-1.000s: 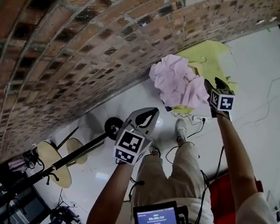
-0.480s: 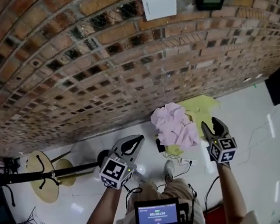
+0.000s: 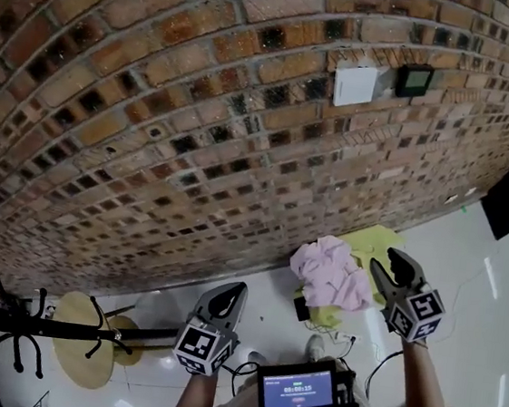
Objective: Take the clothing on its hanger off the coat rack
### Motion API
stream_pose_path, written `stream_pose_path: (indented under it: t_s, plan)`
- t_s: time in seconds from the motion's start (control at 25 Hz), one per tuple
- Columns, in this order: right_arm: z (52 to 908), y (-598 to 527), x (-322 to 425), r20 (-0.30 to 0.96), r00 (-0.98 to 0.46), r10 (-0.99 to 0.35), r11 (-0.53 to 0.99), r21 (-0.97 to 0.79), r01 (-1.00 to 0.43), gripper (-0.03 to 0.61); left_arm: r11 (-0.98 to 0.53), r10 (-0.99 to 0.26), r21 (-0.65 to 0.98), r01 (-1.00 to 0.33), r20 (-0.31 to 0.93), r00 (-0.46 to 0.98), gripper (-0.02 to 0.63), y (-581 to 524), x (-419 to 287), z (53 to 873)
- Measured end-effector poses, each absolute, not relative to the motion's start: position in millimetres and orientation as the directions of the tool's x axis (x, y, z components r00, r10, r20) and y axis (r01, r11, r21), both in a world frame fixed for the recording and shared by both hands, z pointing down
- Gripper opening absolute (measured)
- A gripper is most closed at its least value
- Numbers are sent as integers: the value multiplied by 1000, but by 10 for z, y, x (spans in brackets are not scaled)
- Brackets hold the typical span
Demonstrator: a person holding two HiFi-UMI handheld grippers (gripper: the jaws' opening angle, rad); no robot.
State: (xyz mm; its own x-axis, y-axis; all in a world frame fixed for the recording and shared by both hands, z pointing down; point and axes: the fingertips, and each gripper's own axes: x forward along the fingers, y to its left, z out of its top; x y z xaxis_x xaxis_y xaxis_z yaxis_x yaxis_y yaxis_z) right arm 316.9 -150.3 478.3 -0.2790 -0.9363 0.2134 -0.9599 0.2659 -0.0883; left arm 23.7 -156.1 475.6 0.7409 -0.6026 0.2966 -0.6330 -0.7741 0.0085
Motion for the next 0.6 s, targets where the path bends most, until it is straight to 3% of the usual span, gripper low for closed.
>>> stream_pose_path:
  t_s: [0.32, 0.6]
  plan:
    - [4323, -1549, 1937, 235, -372, -898, 399, 81, -913, 173, -670, -713, 78, -738, 211, 669, 6, -1685, -920, 4425]
    - [4331, -1746, 1181, 268, -413, -871, 437, 37, -898, 160, -580, -779, 115, -806, 212, 591, 6, -1771, -1839, 4431]
